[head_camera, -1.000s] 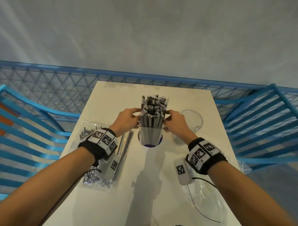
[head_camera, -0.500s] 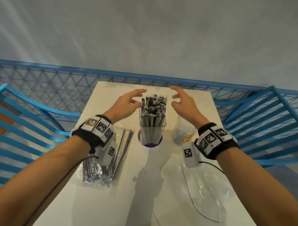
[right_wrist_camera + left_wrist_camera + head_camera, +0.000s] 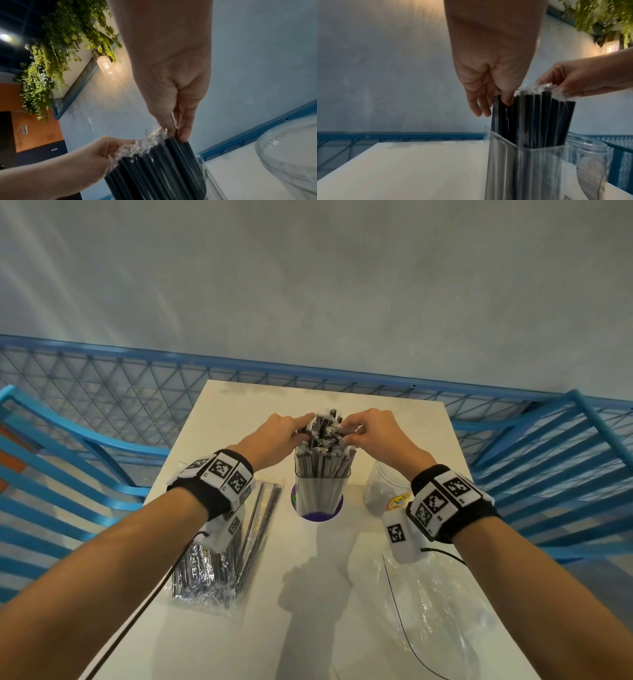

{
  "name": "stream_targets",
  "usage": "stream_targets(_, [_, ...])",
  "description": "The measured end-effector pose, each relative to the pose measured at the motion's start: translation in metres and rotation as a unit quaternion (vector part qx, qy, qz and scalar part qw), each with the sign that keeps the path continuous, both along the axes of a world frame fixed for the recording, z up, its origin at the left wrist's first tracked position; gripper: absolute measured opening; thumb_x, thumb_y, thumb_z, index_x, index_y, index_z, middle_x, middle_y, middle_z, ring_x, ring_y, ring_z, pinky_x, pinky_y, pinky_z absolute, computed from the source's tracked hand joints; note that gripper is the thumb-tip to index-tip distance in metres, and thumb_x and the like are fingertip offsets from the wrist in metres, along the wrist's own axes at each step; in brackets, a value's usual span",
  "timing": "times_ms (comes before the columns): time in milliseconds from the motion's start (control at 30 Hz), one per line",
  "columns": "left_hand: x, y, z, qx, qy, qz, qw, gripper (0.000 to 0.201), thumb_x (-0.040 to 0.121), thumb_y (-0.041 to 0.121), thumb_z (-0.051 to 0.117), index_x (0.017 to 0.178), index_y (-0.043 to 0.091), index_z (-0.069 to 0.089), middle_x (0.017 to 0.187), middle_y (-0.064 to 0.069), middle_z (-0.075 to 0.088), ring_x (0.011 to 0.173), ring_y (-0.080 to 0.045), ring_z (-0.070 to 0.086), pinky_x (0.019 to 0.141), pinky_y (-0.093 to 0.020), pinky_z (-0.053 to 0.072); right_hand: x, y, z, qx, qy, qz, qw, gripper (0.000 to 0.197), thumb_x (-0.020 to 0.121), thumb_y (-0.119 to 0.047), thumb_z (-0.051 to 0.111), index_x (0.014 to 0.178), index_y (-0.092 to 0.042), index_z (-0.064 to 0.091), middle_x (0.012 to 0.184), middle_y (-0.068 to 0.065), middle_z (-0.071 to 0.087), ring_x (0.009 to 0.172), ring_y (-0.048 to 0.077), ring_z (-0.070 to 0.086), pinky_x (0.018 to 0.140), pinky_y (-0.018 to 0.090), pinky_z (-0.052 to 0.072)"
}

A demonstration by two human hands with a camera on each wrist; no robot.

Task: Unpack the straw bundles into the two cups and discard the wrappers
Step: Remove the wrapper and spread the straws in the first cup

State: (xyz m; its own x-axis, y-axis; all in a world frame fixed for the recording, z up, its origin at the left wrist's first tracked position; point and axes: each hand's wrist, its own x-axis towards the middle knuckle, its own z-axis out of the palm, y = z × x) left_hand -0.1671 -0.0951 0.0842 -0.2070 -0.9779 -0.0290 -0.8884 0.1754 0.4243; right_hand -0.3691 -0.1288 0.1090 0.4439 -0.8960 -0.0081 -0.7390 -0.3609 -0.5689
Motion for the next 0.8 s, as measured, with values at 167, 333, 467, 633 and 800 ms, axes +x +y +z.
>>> stream_targets(167, [0.004,0.002,0.007,-0.038,0.060,-0.004,0.998,0.048,0.101,0.018,0.040,0.149,0.018,0.030,0.142,-0.011,0.049,0.126,-0.027,0.049,0.105,-0.037,0.036,-0.009,-0.001,0.010,-0.010,0.052,0.021,0.998,0.051,0.085,0.009,0.055,0.130,-0.016,0.060,0.129,0.010,0.061,0.111,0.023,0.059,0.082,0.024,0.041])
stream_targets(333, [-0.004,-0.001,0.023,-0.144,0.074,-0.020,0.987,0.026,0.097,0.027,0.050,0.116,0.018,0.064,0.101,0.001,0.059,0.086,-0.015,0.056,0.080,-0.032,0.049,-0.015,-0.005,0.024,-0.056,0.003,-0.026,0.998,0.034,0.089,0.002,0.049,0.113,-0.014,0.066,0.107,0.010,0.067,0.083,0.016,0.058,0.073,0.025,0.043])
stream_targets(467, [-0.019,-0.007,0.018,-0.103,0.018,-0.047,0.993,0.022,0.095,0.022,0.055,0.110,0.013,0.069,0.099,-0.005,0.062,0.090,-0.022,0.057,0.078,-0.033,0.048,-0.014,0.004,0.024,-0.017,0.017,-0.006,1.000,0.023,0.089,-0.001,0.053,0.101,-0.010,0.070,0.085,0.013,0.072,0.072,0.019,0.066,0.065,0.024,0.052])
stream_targets(633, [-0.026,-0.010,0.011,-0.107,0.032,-0.033,0.993,0.020,0.094,0.015,0.056,0.108,0.012,0.070,0.104,-0.008,0.063,0.093,-0.023,0.058,0.081,-0.030,0.046,-0.019,0.010,0.014,0.018,0.005,-0.029,0.999,0.022,0.089,0.000,0.053,0.098,-0.011,0.069,0.078,0.006,0.069,0.059,0.001,0.060,0.056,0.013,0.048])
stream_targets(800, [-0.019,-0.012,0.017,-0.120,0.048,-0.025,0.991,0.026,0.098,0.022,0.048,0.116,0.014,0.065,0.109,-0.007,0.064,0.096,-0.020,0.057,0.082,-0.030,0.045,-0.024,0.017,0.006,0.046,0.017,-0.019,0.999,0.023,0.087,0.001,0.054,0.100,-0.009,0.069,0.082,0.010,0.073,0.066,0.012,0.066,0.066,0.020,0.053])
